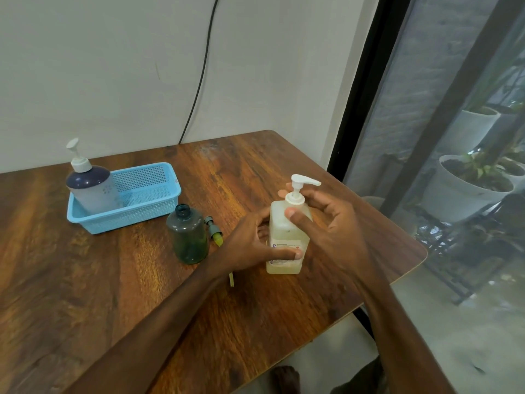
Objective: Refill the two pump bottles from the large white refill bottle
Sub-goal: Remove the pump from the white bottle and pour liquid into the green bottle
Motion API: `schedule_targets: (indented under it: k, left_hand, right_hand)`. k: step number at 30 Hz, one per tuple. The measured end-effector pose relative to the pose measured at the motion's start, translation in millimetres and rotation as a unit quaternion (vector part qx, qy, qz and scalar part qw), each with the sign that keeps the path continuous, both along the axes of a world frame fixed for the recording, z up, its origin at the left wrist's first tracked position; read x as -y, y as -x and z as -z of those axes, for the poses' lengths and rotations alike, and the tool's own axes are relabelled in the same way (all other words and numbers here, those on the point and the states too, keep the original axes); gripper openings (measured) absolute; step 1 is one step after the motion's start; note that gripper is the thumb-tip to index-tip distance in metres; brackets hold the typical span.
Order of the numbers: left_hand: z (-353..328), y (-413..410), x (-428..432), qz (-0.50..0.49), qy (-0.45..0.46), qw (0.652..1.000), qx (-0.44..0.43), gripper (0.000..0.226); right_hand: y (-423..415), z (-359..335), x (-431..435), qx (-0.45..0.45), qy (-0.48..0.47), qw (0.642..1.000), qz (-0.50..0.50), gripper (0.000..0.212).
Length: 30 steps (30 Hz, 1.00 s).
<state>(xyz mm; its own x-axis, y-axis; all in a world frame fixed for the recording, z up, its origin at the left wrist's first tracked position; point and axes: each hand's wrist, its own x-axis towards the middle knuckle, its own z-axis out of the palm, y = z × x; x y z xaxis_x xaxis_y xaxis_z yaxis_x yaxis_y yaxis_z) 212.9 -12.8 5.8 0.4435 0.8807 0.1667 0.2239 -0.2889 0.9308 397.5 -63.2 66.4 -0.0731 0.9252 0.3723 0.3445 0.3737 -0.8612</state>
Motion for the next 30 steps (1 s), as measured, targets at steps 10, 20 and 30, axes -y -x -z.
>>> schedule_targets:
  k: [10,20,30]
  left_hand:
    - [-1.5,-0.3,0.7,0.005,0.003,1.0,0.002,0.072]
    - [1.4,0.7,0.3,0.006,-0.013,1.0,-0.018,0.073]
    - [-4.6,1.4,4.9,-0.019,-0.027,0.998,-0.05,0.071]
  right_hand:
    - [14.5,-1.5,0.2,-0.057,-0.031,0.993,0.097,0.048]
    - [-6.6,-10.0,-2.2,-0.074,0.047,0.993,-0.084,0.056]
    - [15.0,-4.8,4.2,-0.125,-0.033,0.989,0.074,0.044]
